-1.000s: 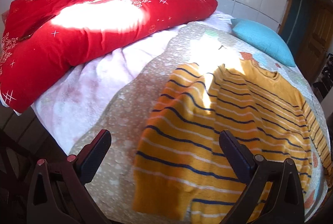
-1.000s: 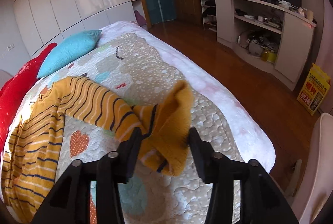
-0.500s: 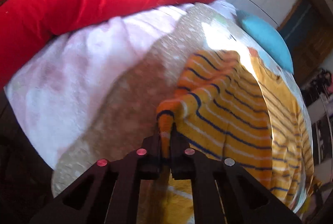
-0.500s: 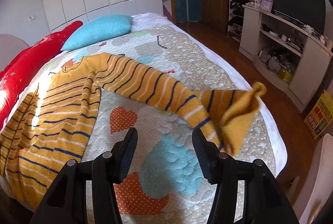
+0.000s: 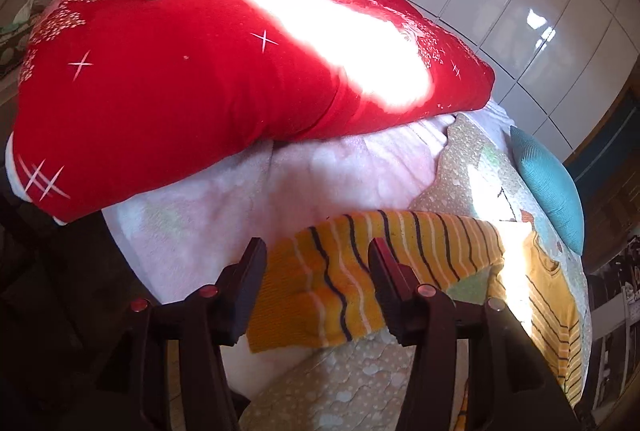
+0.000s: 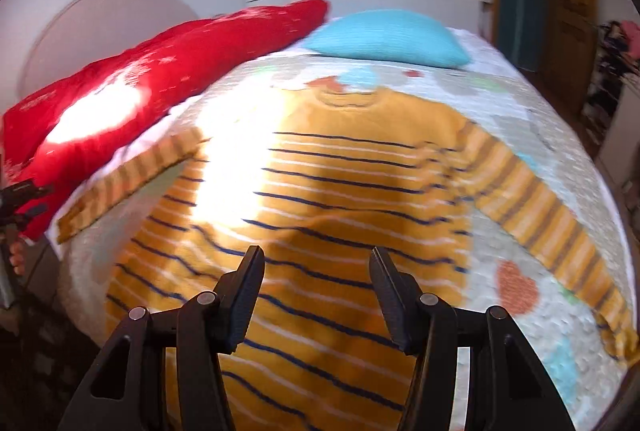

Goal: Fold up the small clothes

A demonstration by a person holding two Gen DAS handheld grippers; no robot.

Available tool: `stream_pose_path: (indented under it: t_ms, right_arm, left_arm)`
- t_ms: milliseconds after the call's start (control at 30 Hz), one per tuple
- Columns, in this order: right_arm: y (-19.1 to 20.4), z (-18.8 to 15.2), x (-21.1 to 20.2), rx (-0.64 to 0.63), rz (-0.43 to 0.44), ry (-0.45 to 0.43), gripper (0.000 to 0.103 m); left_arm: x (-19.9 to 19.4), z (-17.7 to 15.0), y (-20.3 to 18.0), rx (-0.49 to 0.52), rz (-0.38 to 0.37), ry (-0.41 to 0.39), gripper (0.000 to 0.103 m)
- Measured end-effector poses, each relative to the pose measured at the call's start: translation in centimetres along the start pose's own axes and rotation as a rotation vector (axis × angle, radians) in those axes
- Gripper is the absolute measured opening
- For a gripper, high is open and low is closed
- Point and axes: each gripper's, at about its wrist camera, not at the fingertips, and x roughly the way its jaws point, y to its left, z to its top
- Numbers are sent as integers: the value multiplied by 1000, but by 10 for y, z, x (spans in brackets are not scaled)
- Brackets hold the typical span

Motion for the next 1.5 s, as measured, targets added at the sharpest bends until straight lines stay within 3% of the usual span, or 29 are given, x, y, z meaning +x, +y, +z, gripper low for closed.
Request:
stream_pose_path:
  t_ms: [200, 267, 400, 500, 667, 700, 800, 1000, 1167, 1333, 1500]
  right_arm:
    - [144, 30, 87, -95, 478, 200, 63]
    - [187, 29, 117, -88, 584, 278, 63]
    - [249, 25, 179, -39, 655, 409, 63]
    - [276, 22, 216, 11, 656, 480, 64]
    - [309, 32, 236, 1, 623, 448, 72]
    - [315, 35, 239, -9, 610, 441, 69]
    - [327, 42, 242, -68, 544, 418, 10]
    - [301, 76, 181, -121, 593, 285, 9]
    - [239, 123, 110, -203, 567, 172, 9]
    - [117, 160, 71, -176, 391, 127, 9]
    - [-13, 168, 95, -54, 134, 193, 9]
  left_arm:
    - [-28, -24, 26, -18, 23, -31, 62]
    - [-37, -31, 40, -45, 26, -41, 64]
    - [-48, -42, 64, -97, 6, -40, 66]
    - [-51, -47, 77, -125, -3, -33, 66]
    - [-54, -51, 86, -144, -20, -41, 66]
    - [-54, -51, 87, -145, -22, -41, 66]
    - [-55, -53, 85, -149, -20, -41, 66]
    - [-66, -54, 73, -124, -21, -54, 66]
    - [-72, -53, 46, -62, -57, -53, 66]
    - [-70, -57, 6, 8, -109, -36, 68]
    - [-59, -67, -41, 97, -153, 8, 68]
